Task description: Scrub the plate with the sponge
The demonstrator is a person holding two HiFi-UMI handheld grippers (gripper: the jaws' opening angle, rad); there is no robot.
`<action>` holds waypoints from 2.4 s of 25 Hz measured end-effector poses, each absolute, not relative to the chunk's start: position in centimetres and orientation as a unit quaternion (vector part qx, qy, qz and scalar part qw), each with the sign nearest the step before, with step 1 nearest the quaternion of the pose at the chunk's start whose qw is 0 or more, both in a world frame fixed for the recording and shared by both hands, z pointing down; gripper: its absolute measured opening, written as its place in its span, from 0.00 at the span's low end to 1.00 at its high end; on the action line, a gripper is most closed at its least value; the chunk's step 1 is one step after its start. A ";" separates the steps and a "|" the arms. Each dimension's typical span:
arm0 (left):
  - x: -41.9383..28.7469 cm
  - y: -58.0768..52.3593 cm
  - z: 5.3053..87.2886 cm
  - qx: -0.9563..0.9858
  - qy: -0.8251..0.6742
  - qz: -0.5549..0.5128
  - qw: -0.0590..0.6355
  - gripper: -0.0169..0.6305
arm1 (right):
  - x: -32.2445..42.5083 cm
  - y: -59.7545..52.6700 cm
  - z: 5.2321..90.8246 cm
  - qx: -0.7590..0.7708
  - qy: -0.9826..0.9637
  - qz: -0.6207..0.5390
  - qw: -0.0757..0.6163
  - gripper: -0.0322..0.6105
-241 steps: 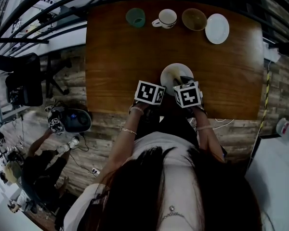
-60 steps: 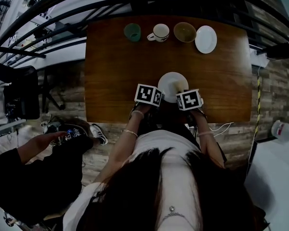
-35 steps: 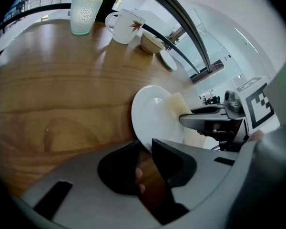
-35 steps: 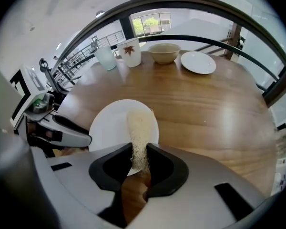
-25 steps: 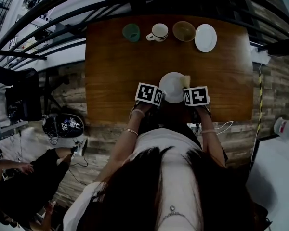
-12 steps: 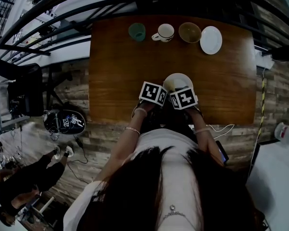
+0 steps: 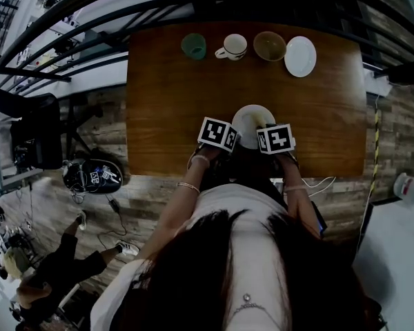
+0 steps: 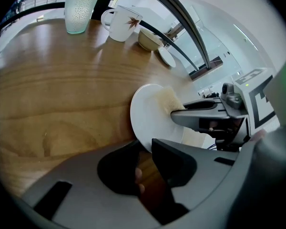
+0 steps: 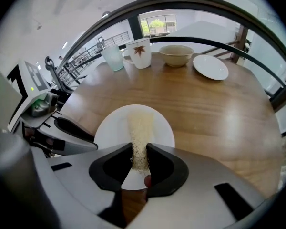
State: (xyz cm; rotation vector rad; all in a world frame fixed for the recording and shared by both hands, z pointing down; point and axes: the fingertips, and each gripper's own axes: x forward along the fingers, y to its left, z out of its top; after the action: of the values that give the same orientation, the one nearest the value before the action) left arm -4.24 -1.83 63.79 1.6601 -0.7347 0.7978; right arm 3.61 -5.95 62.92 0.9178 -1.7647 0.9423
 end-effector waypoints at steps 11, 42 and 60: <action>-4.2 -1.7 63.8 0.701 -0.309 0.338 0.547 0.17 | 7.7 -7.6 62.5 0.439 -0.685 0.396 0.425 0.20; -4.2 -1.8 64.0 0.686 -0.318 0.343 0.558 0.17 | 0.0 -6.6 63.4 0.340 -0.739 0.403 0.421 0.20; -4.3 -2.0 64.1 0.667 -0.356 0.343 0.557 0.17 | 6.3 -7.6 62.9 0.383 -0.724 0.424 0.386 0.20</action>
State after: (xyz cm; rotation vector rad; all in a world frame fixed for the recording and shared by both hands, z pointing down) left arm -4.26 -2.04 64.12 1.5754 -0.8404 0.8106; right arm 6.28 -7.60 62.90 0.9740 -1.8435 1.0796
